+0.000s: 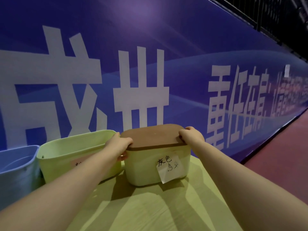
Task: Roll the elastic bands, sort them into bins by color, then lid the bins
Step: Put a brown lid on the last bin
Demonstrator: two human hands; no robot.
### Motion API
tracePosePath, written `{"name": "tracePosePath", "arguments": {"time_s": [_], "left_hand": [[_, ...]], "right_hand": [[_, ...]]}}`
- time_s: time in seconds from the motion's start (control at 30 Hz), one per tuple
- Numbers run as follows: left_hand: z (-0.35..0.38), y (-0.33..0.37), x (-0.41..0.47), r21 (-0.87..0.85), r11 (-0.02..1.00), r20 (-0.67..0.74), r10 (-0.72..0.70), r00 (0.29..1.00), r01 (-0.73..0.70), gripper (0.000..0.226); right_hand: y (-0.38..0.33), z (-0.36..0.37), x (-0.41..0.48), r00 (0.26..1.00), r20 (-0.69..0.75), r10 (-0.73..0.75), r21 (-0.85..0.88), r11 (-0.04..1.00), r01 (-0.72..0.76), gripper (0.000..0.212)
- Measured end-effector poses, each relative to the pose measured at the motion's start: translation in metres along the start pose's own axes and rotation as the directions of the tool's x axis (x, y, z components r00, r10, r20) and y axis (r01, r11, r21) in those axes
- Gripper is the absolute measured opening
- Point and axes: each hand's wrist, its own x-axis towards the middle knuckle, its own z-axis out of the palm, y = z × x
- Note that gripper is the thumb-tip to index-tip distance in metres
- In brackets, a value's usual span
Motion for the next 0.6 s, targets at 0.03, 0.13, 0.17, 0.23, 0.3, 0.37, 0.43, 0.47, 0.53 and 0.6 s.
{"name": "tracePosePath", "arguments": {"time_s": [0.03,0.13,0.17,0.23,0.3,0.37,0.43,0.47,0.53,0.6], "left_hand": [[-0.001,0.0,0.001,0.021,1.0,0.005,0.007,1.0,-0.007,0.026],[-0.005,0.0,0.009,0.131,0.991,-0.018,0.035,0.999,-0.032,0.023],[-0.005,0.0,0.011,0.189,0.981,-0.033,0.052,0.998,-0.045,0.022],[-0.004,-0.001,0.016,0.331,0.94,-0.061,0.102,0.993,-0.077,0.022],[-0.002,-0.002,0.017,0.448,0.887,-0.045,0.146,0.988,-0.111,0.027],[-0.002,-0.004,0.018,0.521,0.842,-0.003,0.166,0.986,-0.14,0.036],[-0.003,-0.005,0.018,0.573,0.803,0.019,0.186,0.982,-0.163,0.041],[-0.004,-0.005,0.019,0.598,0.783,0.022,0.198,0.98,-0.172,0.042],[-0.004,-0.005,0.02,0.638,0.747,0.027,0.218,0.976,-0.185,0.042],[-0.003,-0.004,0.02,0.662,0.725,0.027,0.234,0.972,-0.193,0.041]], "right_hand": [[-0.001,-0.001,0.002,1.0,0.014,-0.001,-0.036,0.999,0.002,0.04],[-0.007,-0.004,0.013,0.999,0.031,0.012,-0.14,0.99,-0.008,0.031],[-0.008,-0.005,0.017,1.0,0.026,0.017,-0.158,0.987,-0.013,0.028],[-0.008,-0.006,0.029,1.0,0.018,0.022,-0.178,0.984,-0.018,0.024],[-0.007,-0.008,0.037,0.999,-0.001,0.039,-0.199,0.979,-0.038,0.022],[-0.005,-0.009,0.044,0.999,-0.02,0.05,-0.199,0.979,-0.053,0.027],[-0.006,-0.008,0.048,0.999,-0.019,0.039,-0.233,0.971,-0.042,0.03],[-0.007,-0.007,0.05,1.0,-0.01,0.027,-0.278,0.96,-0.028,0.028],[-0.01,-0.006,0.053,1.0,0.008,-0.002,-0.356,0.935,0.005,0.02],[-0.014,-0.004,0.053,0.998,0.027,-0.051,-0.372,0.927,0.057,0.023]]}}
